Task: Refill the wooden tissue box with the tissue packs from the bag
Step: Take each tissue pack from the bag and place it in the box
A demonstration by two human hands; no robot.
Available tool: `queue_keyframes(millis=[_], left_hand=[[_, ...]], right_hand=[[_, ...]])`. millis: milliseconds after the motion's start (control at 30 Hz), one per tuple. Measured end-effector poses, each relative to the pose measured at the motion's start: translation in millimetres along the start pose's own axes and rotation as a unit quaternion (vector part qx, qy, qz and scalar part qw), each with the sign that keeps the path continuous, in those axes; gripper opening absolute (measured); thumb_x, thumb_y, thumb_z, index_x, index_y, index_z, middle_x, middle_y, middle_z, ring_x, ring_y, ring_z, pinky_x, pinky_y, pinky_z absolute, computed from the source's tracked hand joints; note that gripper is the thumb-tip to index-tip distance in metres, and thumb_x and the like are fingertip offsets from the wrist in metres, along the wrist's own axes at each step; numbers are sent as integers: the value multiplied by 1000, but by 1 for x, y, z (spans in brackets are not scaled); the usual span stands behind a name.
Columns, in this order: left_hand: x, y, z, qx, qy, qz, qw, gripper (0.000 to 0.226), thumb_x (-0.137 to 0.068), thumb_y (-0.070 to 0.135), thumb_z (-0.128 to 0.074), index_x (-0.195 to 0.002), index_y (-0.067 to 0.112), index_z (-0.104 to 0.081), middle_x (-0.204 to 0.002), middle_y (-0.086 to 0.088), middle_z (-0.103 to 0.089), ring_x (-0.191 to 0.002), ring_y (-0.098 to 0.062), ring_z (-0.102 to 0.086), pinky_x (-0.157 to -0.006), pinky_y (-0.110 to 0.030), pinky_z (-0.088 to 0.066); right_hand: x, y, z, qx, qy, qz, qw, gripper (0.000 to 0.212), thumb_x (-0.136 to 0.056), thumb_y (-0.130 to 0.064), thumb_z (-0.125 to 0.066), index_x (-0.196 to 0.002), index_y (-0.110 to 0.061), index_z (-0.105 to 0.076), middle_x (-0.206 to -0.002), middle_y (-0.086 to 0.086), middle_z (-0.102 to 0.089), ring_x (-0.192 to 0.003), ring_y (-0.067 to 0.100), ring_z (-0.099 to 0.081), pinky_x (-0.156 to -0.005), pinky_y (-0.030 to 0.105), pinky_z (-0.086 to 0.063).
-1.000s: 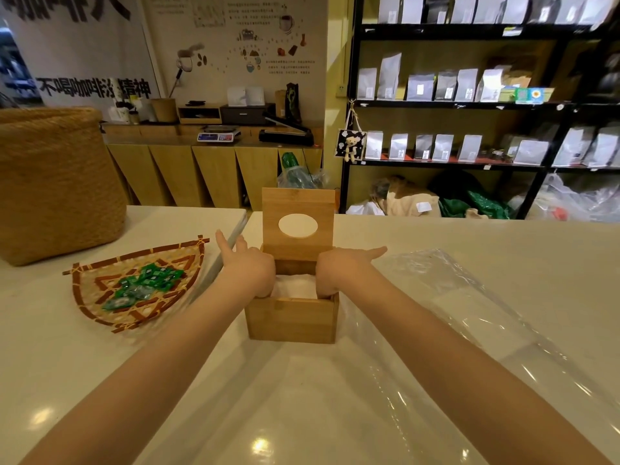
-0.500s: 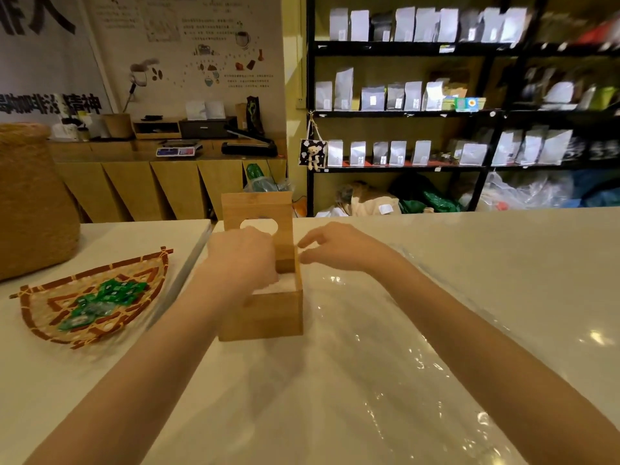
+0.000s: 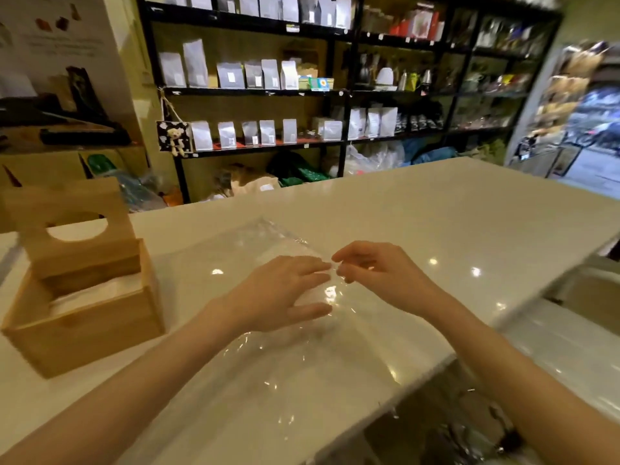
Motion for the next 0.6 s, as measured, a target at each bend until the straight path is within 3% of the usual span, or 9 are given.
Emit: queue_keyframes(millis=[100, 233, 433, 533, 600], left_hand=[[2, -12, -38, 13, -36, 22, 999, 86, -73, 73, -16, -145, 25, -22, -156, 10, -13, -143, -4, -6, -114, -24, 2], [5, -20, -61, 32, -55, 32, 997, 93, -69, 74, -7, -146, 22, -7, -157, 9, -2, -139, 2, 7, -112, -21, 10], [5, -26, -67, 41, -11, 19, 999, 83, -78, 62, 6, -144, 21, -22, -154, 7, -20, -139, -4, 1, -113, -21, 7], [6, -28, -61, 52, 35, 17, 998, 72, -86, 55, 3, -141, 22, -33, -150, 5, -32, -141, -10, -15, -113, -22, 2], [6, -29, -54, 91, 59, 26, 994, 67, -87, 55, -1, -141, 27, -30, -150, 10, -27, -141, -3, -14, -112, -17, 3]], right_hand=[[22, 26, -7, 11, -10, -19, 1000, 16, -87, -18, -59, -100, -21, -68, -90, -3, -72, -87, 13, -66, -83, 29, -52], [40, 30, -29, 13, -41, -2, 999, 21, -91, -15, -52, -102, -18, -69, -102, -4, -71, -94, 9, -63, -83, 16, -46], [50, 31, -65, 92, -80, 63, 990, 31, -94, -19, -43, -119, -19, -61, -128, -2, -60, -117, 11, -52, -99, 16, -35], [50, 24, -79, 118, -83, 108, 984, 35, -96, -19, -40, -128, -20, -54, -140, -3, -50, -128, 9, -44, -103, 11, -26], [50, 19, -85, 124, -88, 133, 979, 37, -97, -20, -37, -132, -22, -49, -143, -5, -46, -131, 6, -39, -105, 8, -22]])
Point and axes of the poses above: each hand's wrist, its own x-axis away from the middle knuckle, its own z-axis out of the back of the hand, y = z × x, the point moved 9 cm from there along -x, towards the middle knuckle
